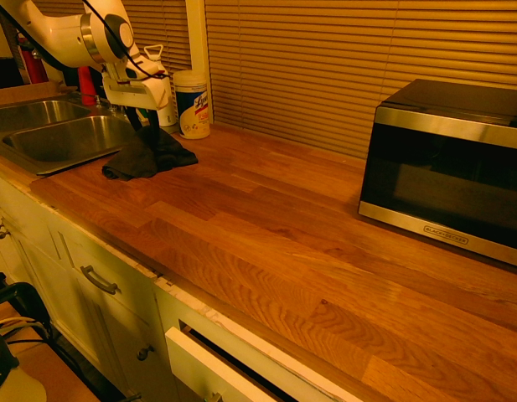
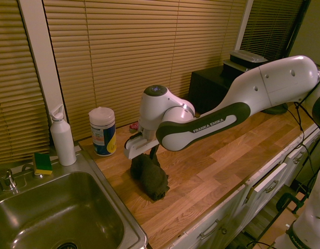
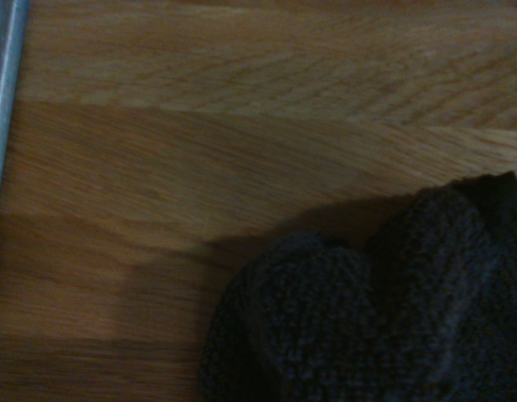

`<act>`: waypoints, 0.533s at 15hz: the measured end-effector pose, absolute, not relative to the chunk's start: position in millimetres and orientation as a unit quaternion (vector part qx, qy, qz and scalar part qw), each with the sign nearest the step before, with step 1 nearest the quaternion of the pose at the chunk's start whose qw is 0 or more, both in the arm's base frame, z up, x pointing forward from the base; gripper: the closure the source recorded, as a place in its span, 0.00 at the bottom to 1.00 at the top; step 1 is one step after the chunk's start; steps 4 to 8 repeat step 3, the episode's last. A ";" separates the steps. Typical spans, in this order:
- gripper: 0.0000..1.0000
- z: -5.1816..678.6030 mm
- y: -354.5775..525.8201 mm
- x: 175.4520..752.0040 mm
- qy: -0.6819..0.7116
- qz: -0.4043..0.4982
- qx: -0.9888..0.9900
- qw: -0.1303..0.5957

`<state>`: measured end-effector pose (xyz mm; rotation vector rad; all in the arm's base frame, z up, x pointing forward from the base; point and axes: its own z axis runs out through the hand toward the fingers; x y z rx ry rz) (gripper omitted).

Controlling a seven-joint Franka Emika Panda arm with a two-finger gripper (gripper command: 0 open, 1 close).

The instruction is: Clear the spill

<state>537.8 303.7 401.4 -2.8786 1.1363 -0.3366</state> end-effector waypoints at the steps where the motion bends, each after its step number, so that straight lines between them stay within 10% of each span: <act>1: 0.00 414.0 302.1 535.5 0.366 -0.115 -0.923 0.014; 8: 0.00 438.4 300.7 529.9 0.368 -0.127 -0.921 0.013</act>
